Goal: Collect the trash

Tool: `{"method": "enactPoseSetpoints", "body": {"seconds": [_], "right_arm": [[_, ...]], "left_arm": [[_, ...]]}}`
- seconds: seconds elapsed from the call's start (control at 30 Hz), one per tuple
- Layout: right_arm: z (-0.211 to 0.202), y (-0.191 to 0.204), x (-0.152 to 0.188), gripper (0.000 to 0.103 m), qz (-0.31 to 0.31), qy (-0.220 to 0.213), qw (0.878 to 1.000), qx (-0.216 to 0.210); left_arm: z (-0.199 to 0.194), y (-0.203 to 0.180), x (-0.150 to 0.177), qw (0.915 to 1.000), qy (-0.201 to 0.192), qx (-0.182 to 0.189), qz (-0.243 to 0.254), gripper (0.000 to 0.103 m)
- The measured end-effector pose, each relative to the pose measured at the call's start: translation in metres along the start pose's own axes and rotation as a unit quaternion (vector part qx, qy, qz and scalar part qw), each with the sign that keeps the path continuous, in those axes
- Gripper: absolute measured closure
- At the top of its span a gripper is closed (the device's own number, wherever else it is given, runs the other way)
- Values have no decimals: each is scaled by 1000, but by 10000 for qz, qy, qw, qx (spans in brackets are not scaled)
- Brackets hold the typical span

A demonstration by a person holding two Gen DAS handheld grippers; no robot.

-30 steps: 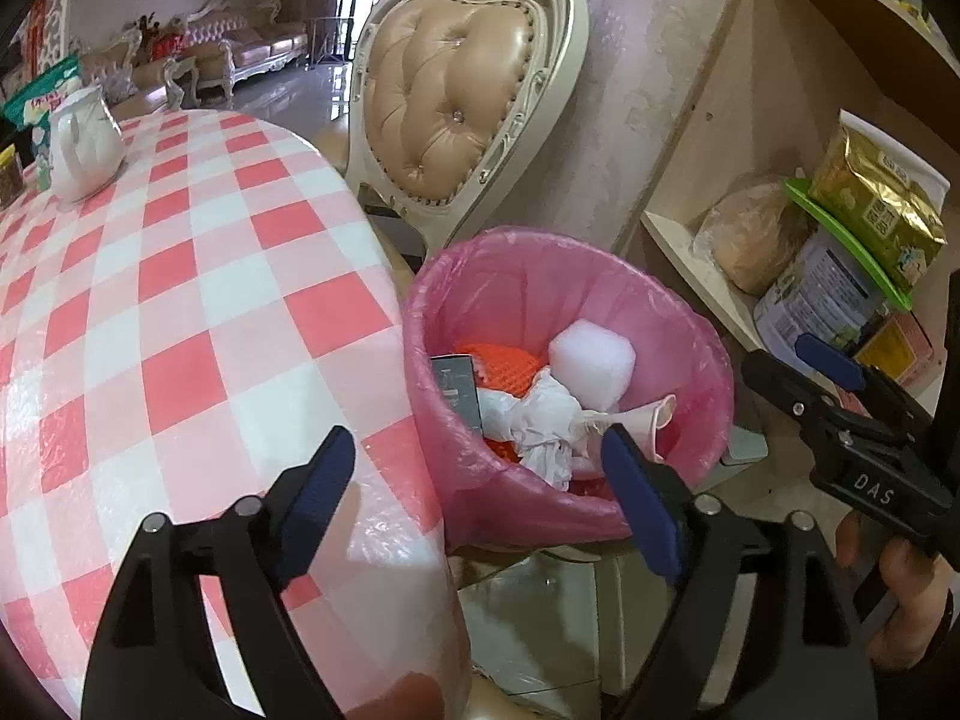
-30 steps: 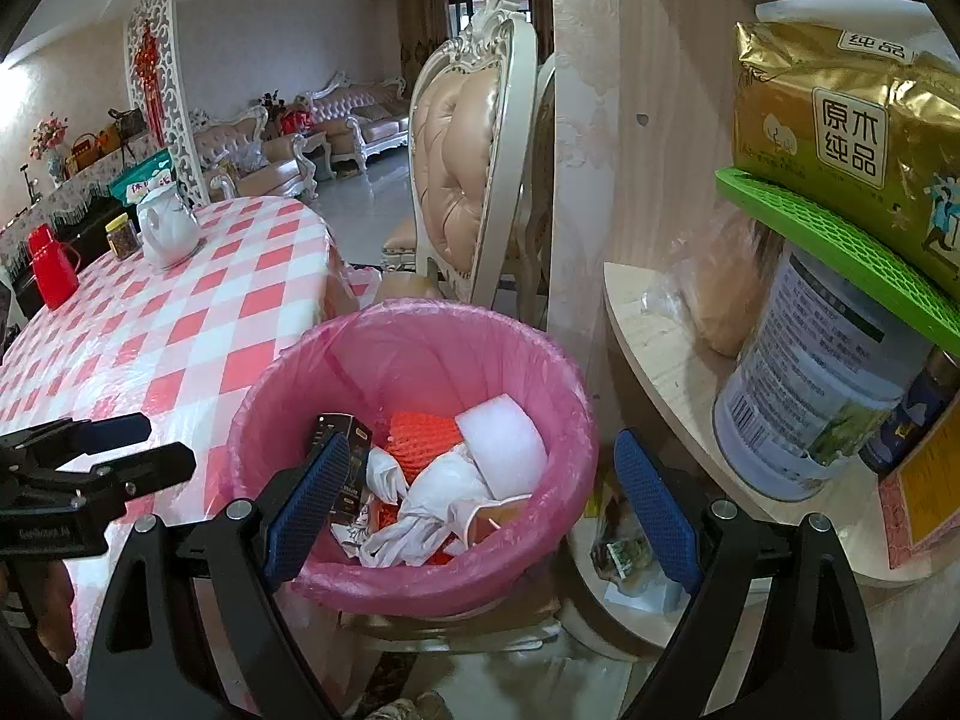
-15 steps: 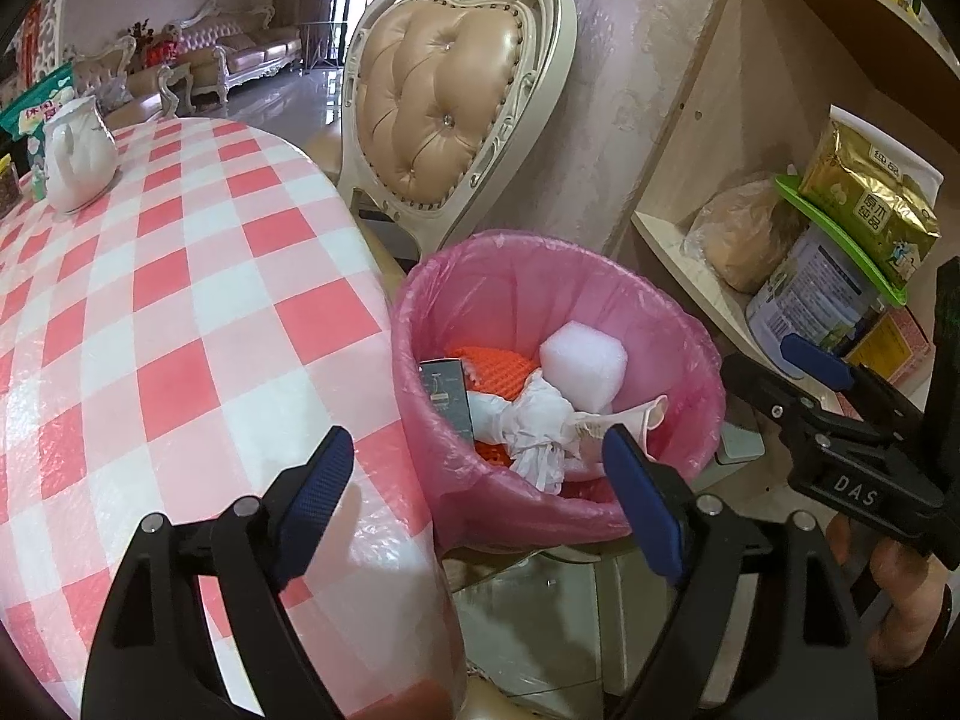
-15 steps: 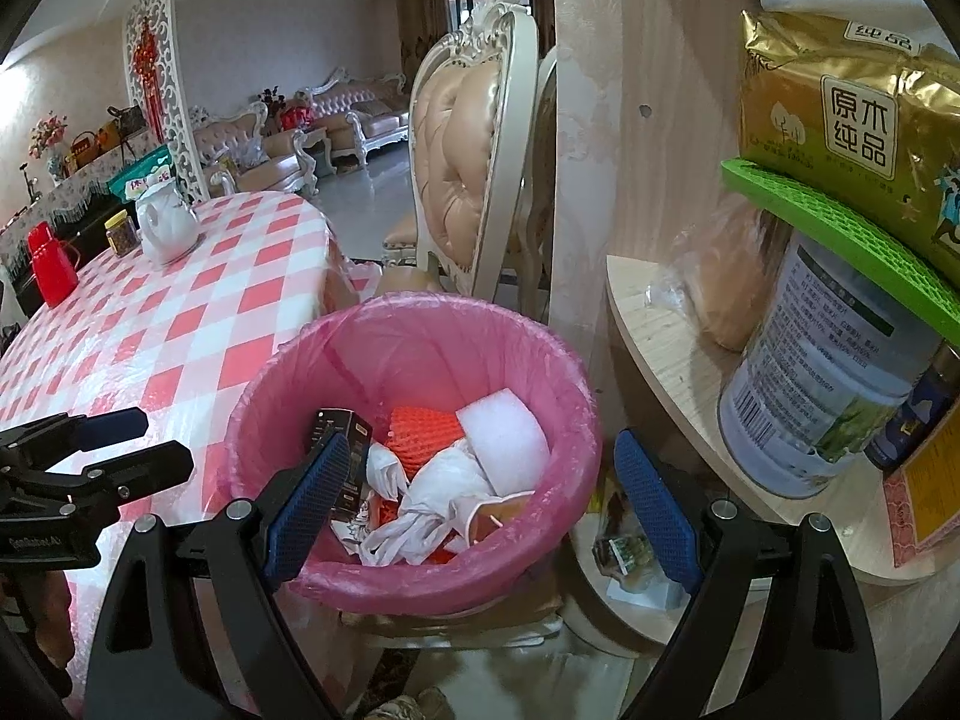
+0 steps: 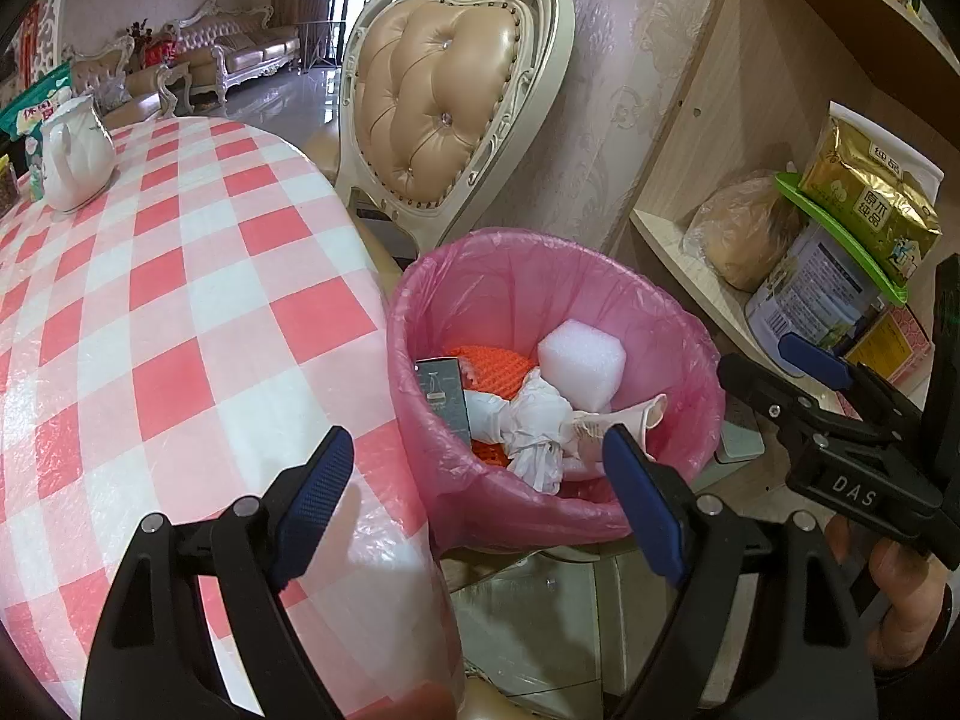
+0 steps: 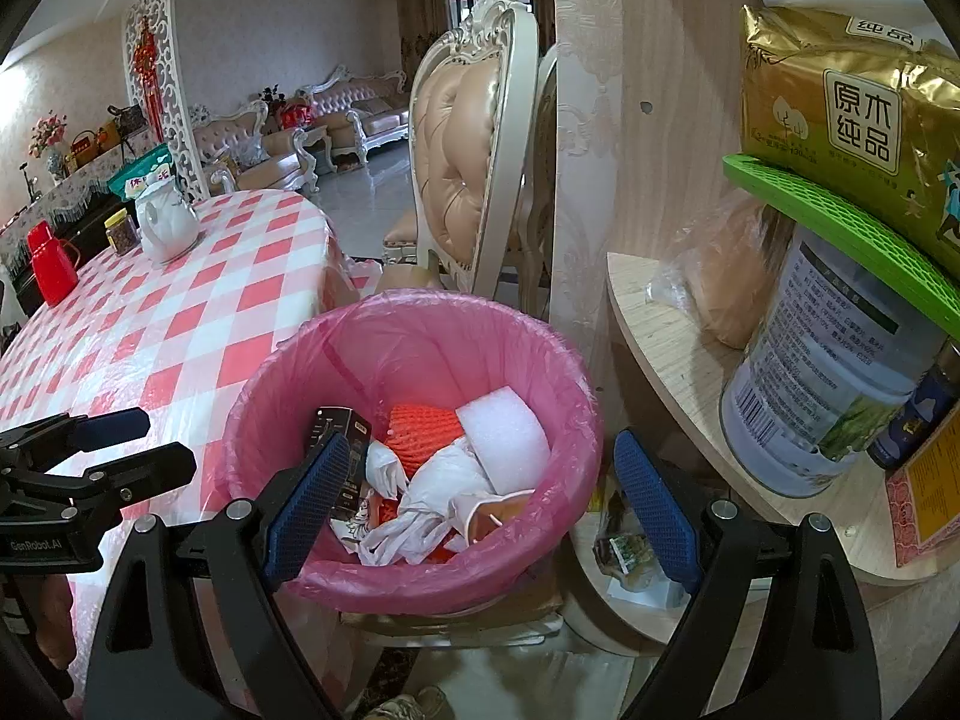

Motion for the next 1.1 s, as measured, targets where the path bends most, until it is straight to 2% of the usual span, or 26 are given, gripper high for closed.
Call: {"method": "enactPoseSetpoints", "body": {"seconds": [0.57, 0.67, 1.1], "right_arm": [[0, 0, 0, 18, 1, 3, 10000, -6], [1, 0, 1, 18, 5, 4, 10000, -7], [1, -2, 3, 18, 9, 31, 10000, -3]], "left_arm": [[0, -2, 1, 10000, -9, 31, 14, 21], [0, -4, 1, 10000, -13, 67, 12, 17], [0, -5, 2, 10000, 2, 34, 45, 15]]}}
Point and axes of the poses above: each gripper's, at about its wrist camera, not at the fingertips, and z roughly the way its jaws point, y to its left, x to its underside, the point moved 2 cm from there along z, roughly the way its jaws point, and after that the axes turned 13 degrees about -z, right-handed, at the moved point
